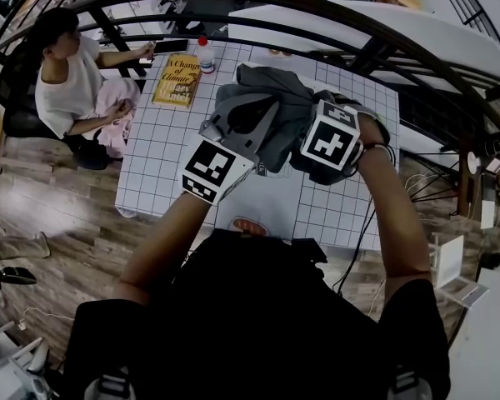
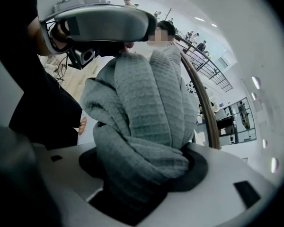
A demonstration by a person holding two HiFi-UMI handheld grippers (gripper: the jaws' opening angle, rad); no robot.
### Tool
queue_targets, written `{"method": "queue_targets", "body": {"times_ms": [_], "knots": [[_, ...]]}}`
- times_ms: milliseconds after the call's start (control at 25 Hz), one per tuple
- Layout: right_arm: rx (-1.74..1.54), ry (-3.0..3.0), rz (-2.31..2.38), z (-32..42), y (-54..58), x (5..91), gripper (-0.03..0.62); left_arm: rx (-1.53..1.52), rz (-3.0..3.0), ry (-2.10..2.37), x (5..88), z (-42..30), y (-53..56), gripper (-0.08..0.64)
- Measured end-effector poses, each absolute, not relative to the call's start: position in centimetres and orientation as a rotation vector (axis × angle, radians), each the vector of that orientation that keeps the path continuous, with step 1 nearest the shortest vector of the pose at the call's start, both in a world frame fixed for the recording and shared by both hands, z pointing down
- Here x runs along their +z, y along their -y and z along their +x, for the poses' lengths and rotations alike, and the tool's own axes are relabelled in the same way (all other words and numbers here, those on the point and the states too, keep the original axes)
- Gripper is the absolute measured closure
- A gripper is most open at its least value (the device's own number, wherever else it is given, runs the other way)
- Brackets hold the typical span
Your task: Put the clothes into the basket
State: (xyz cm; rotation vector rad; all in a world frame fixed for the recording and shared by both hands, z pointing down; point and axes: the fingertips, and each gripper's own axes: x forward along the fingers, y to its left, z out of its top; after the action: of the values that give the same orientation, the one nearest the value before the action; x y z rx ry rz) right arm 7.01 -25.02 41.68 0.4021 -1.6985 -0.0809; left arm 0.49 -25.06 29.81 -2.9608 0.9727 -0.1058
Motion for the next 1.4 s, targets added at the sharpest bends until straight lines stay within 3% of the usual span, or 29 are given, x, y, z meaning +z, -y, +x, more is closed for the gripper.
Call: {"method": "queue_targets", "body": {"times_ms": [520, 1400], "knots": [[-0.169, 1.681, 0.484, 8.0, 32.9, 40.5, 0.278, -0.154, -2.91, -1.022, 31.1, 0.1, 31.2, 0.557], [-0.147, 1.701, 0.446, 8.1, 36.8, 57.6, 0.275, -0.253, -3.034, -1.082, 44.4, 1.1, 37.7, 0.557]]}}
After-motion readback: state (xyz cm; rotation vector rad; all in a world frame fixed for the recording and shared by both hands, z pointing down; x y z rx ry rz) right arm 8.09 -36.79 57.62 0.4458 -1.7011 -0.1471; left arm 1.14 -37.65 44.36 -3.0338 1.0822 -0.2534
